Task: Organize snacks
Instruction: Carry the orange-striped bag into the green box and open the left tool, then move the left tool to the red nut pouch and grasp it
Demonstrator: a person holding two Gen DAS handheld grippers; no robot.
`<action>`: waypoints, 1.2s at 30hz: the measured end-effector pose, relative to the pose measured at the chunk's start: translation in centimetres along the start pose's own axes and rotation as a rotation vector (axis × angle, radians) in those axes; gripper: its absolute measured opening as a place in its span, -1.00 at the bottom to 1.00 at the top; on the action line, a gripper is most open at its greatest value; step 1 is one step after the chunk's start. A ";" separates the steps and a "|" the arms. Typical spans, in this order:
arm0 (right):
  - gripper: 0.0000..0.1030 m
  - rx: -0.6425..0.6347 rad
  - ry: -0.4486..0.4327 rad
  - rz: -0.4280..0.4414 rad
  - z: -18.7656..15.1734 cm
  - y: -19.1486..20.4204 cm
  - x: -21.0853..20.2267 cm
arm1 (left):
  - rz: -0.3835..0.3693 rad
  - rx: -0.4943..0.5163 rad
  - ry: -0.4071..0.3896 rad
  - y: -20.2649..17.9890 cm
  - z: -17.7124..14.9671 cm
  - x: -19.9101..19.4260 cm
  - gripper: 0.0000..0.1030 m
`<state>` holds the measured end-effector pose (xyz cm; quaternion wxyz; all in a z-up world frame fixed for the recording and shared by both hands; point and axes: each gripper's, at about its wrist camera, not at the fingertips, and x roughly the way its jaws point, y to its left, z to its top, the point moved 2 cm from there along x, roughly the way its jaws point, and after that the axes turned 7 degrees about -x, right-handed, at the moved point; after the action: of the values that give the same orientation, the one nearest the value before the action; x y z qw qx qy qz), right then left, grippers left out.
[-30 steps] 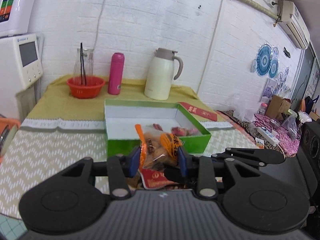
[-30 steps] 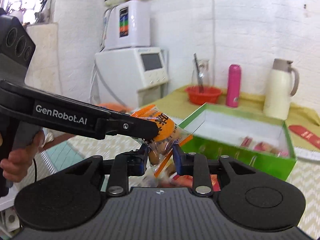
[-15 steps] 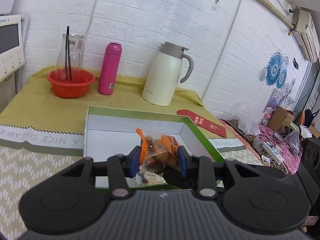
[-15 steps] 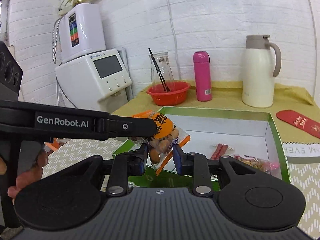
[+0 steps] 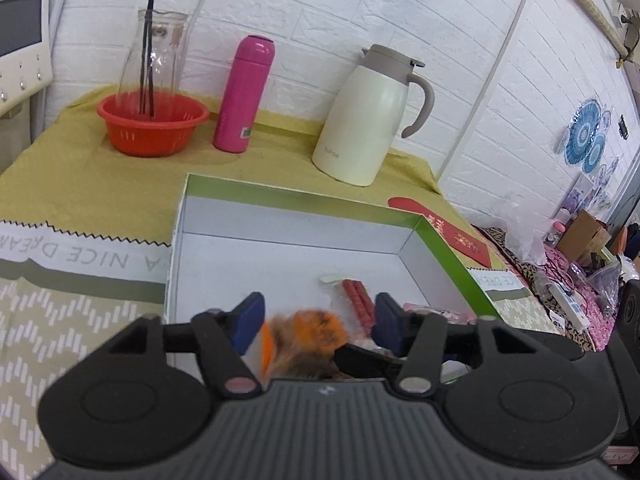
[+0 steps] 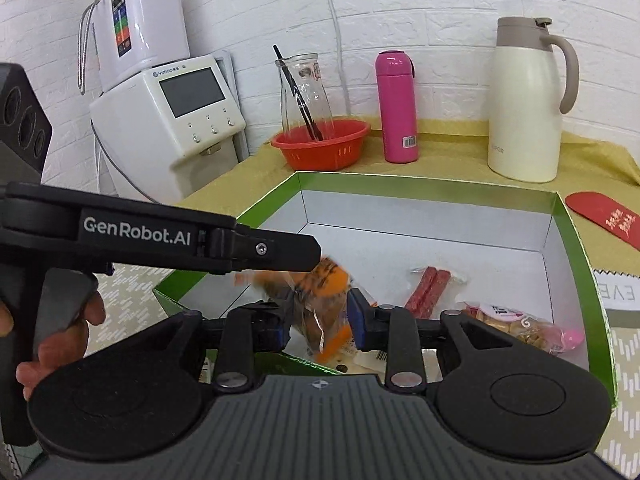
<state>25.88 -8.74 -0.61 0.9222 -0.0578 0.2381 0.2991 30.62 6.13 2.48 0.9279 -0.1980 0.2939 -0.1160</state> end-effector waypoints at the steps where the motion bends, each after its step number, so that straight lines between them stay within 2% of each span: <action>1: 0.96 -0.015 -0.006 -0.013 0.0 -0.1 -0.1 | 0.005 0.000 -0.016 0.0 0.0 -0.2 0.27; 5: 1.00 -0.047 -0.059 -0.048 -0.1 -0.5 -0.9 | 0.068 0.009 -0.043 -0.3 0.2 -0.6 0.47; 6: 1.00 -0.050 -0.061 -0.048 -0.1 -0.6 -1.0 | 0.089 0.023 -0.047 -0.5 0.2 -0.7 0.56; 7: 1.00 -0.050 -0.062 -0.050 -0.1 -0.6 -1.1 | 0.115 0.038 -0.058 -0.6 0.1 -0.8 0.79; 8: 1.00 -0.047 -0.063 -0.054 -0.1 -0.7 -1.2 | 0.131 0.053 -0.078 -0.8 0.0 -1.1 0.82; 17: 1.00 -0.043 -0.080 -0.073 -0.2 -0.2 -3.0 | 0.164 0.093 -0.111 -1.7 -0.7 -3.4 0.82; 28: 1.00 -0.125 -0.107 -0.077 -0.9 2.0 -8.3 | 0.169 0.102 -0.145 -3.5 -2.5 -8.9 0.82; 31: 1.00 -0.165 -0.104 -0.082 -1.4 2.3 -10.5 | 0.184 0.072 -0.094 -3.7 -3.4 -10.4 0.82; 36: 1.00 -0.149 -0.094 -0.081 -2.4 1.4 -13.6 | 0.132 0.044 -0.029 -3.9 -5.4 -12.2 0.82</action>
<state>14.44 -15.31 3.84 0.9369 -0.1218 0.1693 0.2806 17.27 5.06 6.24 0.9418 -0.1592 0.2904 -0.0580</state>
